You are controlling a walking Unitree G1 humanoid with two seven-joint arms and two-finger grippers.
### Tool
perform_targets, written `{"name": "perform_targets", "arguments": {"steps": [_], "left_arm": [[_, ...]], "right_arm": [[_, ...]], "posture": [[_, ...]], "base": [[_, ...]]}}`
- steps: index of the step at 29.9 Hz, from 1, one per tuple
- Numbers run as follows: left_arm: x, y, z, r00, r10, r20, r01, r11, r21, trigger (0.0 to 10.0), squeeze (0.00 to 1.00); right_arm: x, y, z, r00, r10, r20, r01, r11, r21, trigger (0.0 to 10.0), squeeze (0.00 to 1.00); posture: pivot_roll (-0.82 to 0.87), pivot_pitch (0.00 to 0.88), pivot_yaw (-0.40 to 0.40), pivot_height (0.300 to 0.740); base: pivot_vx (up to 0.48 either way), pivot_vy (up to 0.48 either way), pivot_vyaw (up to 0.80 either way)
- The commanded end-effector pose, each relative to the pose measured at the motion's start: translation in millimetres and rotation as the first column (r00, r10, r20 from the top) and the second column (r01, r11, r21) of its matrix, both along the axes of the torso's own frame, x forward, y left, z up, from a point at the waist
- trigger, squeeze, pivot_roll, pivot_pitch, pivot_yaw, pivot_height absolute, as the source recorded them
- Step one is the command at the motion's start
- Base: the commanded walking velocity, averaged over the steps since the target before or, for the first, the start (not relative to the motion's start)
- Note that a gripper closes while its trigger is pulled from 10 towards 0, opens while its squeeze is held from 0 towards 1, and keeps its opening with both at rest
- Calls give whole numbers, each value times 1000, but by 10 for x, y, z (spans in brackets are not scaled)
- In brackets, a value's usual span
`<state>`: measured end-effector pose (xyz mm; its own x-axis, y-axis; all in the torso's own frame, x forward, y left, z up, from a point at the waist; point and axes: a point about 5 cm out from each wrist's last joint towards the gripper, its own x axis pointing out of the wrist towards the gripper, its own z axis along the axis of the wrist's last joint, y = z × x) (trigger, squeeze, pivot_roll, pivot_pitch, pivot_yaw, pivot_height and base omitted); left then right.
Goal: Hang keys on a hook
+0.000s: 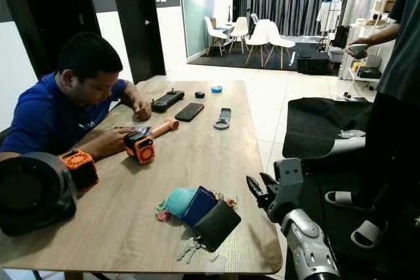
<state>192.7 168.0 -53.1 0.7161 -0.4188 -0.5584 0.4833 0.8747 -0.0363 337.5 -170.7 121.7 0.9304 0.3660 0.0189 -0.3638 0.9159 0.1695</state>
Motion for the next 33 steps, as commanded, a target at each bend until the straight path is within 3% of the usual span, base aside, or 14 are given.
{"name": "perform_targets", "arguments": {"steps": [1, 2, 3, 7, 9, 10, 11, 12, 17, 22, 24, 26, 30, 33], "left_arm": [[-7, 4, -14, 1000, -9, -15, 9, 1000, 10, 10000, 0], [-5, 2, -13, 1000, -9, -14, 9, 1000, 12, 10000, 0], [-4, 0, -12, 1000, -9, -13, 9, 1000, 13, 10000, 0], [0, -2, -12, 1000, -5, -10, 5, 1000, 21, 10000, 0], [0, -2, -13, 1000, -1, -8, 1, 1000, 26, 10000, 0], [-1, -3, -15, 1000, 0, -9, 0, 1000, 29, 10000, 0], [-1, -3, -15, 1000, 0, -9, 0, 1000, 29, 10000, 0], [2, -5, -16, 1000, 2, -10, -1, 999, 34, 10000, 0], [5, -3, -18, 1000, 4, -11, -3, 999, 41, 10000, 0], [6, 13, -18, 1000, 12, -9, -12, 998, 54, 10000, 0], [9, 21, -18, 1000, 18, -8, -18, 998, 56, 10000, 0], [11, 27, -17, 1000, 22, -8, -22, 998, 58, 10000, 0], [11, 35, -18, 1000, 25, -9, -24, 998, 60, 10000, 0], [3, 44, -26, 1000, 28, -13, -27, 998, 62, 10000, 0]], "right_arm": [[-15, 41, 7, 1000, 16, -11, -16, 999, 34, 10000, 463], [-19, 56, 2, 1000, 25, -17, -24, 999, 37, 10000, 682], [-22, 69, -2, 999, 33, -22, -32, 999, 33, 10000, 757], [-33, 64, -33, 999, 20, -38, -19, 1000, 19, 10000, 792], [-32, 25, -69, 999, -18, -49, 18, 1000, 3, 10000, 753], [-26, -5, -93, 997, -46, -62, 47, 999, 11, 10000, 341], [-26, -5, -93, 997, -46, -62, 47, 999, 11, 10000, 341], [-12, -58, -124, 992, -97, -83, 101, 994, 46, 10000, 0], [-3, -82, -155, 985, -122, -124, 134, 986, 101, 10000, 0], [-35, 113, -191, 984, 38, -173, -17, 993, 118, 10000, 0], [-88, 290, -175, 970, 175, -167, -164, 983, 76, 10000, 0], [-114, 383, -168, 959, 232, -166, -227, 973, 48, 10000, 0], [-105, 393, -171, 961, 223, -166, -224, 975, 15, 10000, 0], [-87, 380, -237, 956, 209, -205, -231, 969, -87, 10000, 0]], "posture": [[48, 17, 27, 740], [50, 19, 27, 740], [52, 19, 26, 740], [52, 19, 25, 740], [50, 19, 26, 740], [47, 19, 28, 740], [47, 19, 28, 740], [47, 20, 28, 740], [46, 22, 29, 740], [46, 22, 29, 740], [48, 20, 25, 740], [48, 21, 24, 740], [48, 21, 22, 740], [45, 24, 22, 740]], "base": [[0, 0, 0], [0, 0, 0], [0, 0, 0], [0, 0, 0], [0, 0, 0], [0, 0, 0], [0, 0, 0], [0, 0, 0], [0, 0, 0], [0, 0, 0], [0, 0, 0], [0, 0, 0], [0, 0, 0], [0, 0, 0]]}}
